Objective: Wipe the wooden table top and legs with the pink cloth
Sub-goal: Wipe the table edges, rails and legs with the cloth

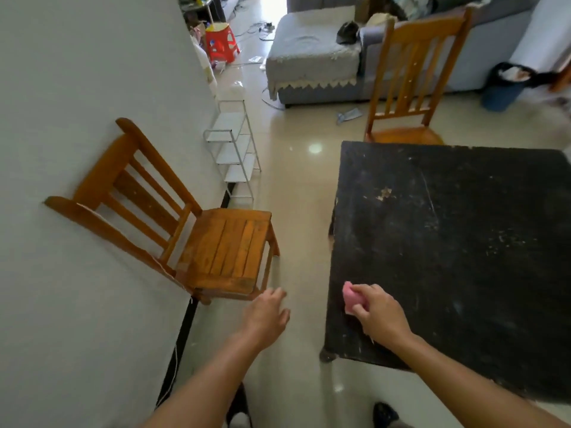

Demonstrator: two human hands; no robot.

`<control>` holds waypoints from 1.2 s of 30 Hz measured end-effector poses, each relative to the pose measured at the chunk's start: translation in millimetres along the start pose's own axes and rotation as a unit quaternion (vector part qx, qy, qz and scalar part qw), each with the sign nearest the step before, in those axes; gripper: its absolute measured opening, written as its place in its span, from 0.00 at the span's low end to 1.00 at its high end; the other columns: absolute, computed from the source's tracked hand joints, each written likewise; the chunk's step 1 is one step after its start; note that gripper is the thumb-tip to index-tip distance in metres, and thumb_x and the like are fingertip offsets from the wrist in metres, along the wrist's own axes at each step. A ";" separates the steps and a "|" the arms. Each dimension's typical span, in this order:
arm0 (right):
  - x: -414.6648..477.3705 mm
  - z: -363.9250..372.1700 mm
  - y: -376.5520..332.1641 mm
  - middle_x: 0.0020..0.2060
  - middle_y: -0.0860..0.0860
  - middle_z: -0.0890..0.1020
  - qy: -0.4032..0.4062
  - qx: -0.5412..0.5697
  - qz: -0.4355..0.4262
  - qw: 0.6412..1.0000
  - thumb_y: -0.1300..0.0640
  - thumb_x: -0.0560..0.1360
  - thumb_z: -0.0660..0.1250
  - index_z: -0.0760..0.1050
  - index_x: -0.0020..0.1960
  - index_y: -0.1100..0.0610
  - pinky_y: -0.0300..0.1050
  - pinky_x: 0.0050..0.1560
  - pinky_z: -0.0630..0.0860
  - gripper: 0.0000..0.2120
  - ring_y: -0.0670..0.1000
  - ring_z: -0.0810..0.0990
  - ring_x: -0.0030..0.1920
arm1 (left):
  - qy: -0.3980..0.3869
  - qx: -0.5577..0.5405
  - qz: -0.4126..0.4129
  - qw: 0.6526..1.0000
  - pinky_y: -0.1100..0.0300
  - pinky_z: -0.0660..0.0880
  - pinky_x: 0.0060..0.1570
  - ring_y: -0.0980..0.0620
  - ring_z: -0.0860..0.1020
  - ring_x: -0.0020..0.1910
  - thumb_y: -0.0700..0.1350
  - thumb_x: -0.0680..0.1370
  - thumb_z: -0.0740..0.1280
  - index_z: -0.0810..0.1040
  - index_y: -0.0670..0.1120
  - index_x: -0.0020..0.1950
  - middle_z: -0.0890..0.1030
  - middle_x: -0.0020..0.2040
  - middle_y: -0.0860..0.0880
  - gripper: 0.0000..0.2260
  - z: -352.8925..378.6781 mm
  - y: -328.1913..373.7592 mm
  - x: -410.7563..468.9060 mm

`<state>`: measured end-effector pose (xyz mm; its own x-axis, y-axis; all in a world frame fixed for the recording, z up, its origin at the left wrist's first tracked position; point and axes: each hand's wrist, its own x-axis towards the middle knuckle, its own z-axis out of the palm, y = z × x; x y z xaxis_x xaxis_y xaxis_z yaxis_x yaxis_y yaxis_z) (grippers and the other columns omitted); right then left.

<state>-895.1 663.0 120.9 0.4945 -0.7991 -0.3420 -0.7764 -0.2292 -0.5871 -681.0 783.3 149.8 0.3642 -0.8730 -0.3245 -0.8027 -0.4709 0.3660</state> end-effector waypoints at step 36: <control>22.1 314.3 52.3 0.48 0.59 0.77 0.714 0.273 0.027 0.645 0.57 0.81 0.61 0.69 0.58 0.45 0.46 0.30 0.79 0.08 0.52 0.80 0.33 | 0.250 -0.120 0.693 0.666 0.39 0.56 0.71 0.40 0.66 0.70 0.53 0.83 0.52 0.71 0.40 0.66 0.72 0.67 0.38 0.20 220.9 -42.4 174.7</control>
<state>-802.0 808.1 -148.0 -0.6930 -0.5846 0.4218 -0.3324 -0.2601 -0.9066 -687.7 678.9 -115.1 -0.4875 -0.3956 0.7784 -0.4550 0.8760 0.1601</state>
